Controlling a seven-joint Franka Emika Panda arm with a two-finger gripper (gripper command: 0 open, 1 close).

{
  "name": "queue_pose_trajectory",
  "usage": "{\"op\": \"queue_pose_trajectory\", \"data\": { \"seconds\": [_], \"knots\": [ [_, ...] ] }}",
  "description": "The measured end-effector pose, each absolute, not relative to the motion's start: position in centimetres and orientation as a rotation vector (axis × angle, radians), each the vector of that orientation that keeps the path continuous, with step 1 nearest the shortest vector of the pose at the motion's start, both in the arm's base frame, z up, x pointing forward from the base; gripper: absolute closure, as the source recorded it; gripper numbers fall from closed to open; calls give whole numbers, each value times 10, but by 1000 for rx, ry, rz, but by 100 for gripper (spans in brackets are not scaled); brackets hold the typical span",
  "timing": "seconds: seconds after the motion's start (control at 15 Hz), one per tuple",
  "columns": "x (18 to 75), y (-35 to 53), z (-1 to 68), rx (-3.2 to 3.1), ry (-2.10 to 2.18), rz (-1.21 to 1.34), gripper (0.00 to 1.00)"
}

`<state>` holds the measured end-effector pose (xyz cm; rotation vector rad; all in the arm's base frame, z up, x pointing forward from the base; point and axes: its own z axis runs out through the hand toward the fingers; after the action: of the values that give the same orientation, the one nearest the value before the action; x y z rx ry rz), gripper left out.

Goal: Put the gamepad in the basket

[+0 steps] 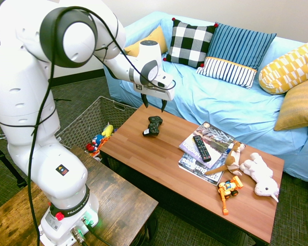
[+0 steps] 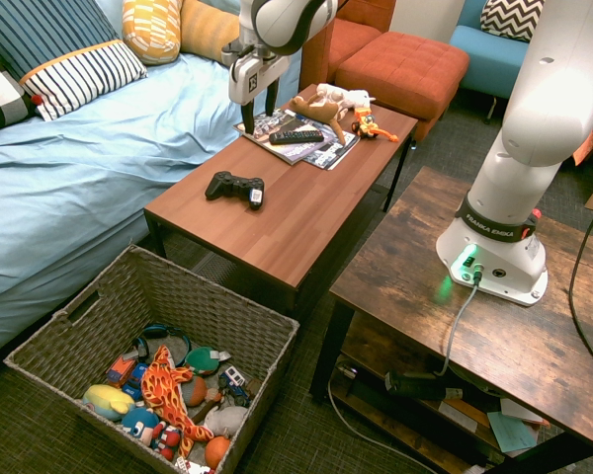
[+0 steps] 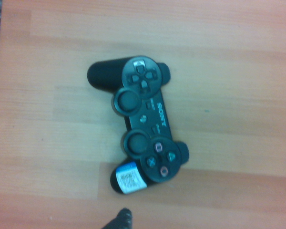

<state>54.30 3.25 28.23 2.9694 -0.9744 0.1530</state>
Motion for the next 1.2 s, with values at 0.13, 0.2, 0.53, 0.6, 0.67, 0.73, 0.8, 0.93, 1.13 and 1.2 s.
{"op": "queue_pose_trajectory", "data": {
  "seconds": [0.13,0.2,0.53,0.6,0.67,0.73,0.8,0.93,1.13,1.2],
  "knots": [
    [566,48,261,2994,-917,143,0],
    [574,57,249,3001,-893,132,0],
    [593,80,178,2991,-847,58,0],
    [593,83,167,2984,-845,41,0],
    [593,84,156,2979,-851,25,0],
    [593,84,147,2972,-854,13,0],
    [593,83,138,2967,-867,1,0],
    [591,80,122,2959,-887,-15,0],
    [592,75,105,2950,-923,-21,0],
    [592,73,102,2947,-933,-25,100]
  ]
}}
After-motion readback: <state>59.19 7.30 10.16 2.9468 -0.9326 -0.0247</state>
